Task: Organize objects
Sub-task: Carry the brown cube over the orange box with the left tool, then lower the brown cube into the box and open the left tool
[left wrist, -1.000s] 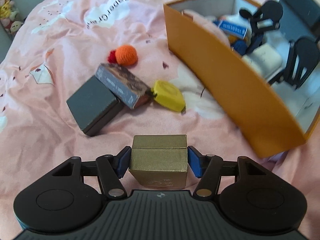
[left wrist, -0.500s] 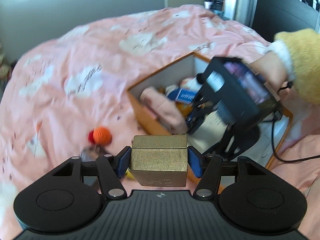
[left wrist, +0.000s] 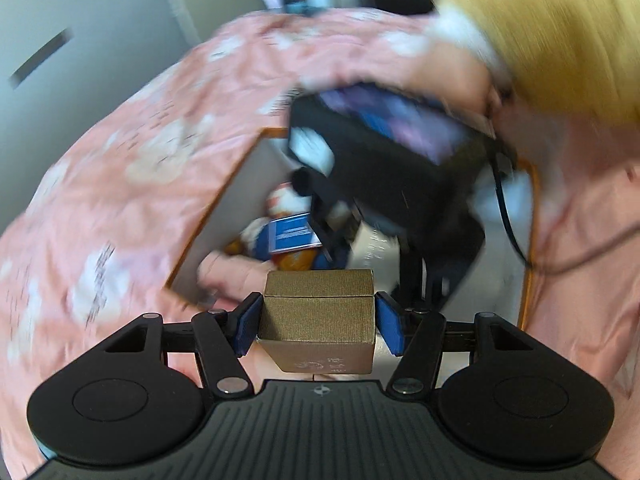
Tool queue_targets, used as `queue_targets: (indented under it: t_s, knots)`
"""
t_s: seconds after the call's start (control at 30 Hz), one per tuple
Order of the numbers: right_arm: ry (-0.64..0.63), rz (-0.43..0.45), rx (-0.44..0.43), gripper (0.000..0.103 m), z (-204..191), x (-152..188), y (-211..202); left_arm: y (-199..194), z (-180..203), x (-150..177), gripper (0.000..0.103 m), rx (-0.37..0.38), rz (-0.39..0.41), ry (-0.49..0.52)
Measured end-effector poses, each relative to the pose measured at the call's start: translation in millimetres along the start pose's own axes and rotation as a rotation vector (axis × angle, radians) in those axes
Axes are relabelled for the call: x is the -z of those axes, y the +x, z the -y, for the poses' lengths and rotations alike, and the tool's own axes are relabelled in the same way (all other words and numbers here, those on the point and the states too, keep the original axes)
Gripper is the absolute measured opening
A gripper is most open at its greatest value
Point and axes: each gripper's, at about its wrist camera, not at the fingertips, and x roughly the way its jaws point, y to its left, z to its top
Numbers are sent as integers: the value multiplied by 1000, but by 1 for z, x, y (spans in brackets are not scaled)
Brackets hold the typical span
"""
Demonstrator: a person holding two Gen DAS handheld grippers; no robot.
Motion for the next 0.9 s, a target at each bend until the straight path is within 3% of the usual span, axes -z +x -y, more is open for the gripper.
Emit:
queue_targets:
  t_s: [0.13, 0.3, 0.53, 0.73, 0.9]
  knots:
    - [71, -44, 23, 53, 9, 21, -20, 22, 8, -5, 69, 35, 2, 125]
    - [104, -55, 13, 53, 3, 36, -25, 46, 15, -8, 69, 104, -31, 182]
    - [86, -94, 14, 53, -1, 43, -14, 76, 22, 4, 69, 105, -131, 286]
    - [73, -112, 33, 54, 0, 45, -12, 98, 25, 19, 67, 113, -261, 373]
    - [65, -116, 34, 54, 0, 47, -11, 110, 23, 22, 67, 109, -293, 351]
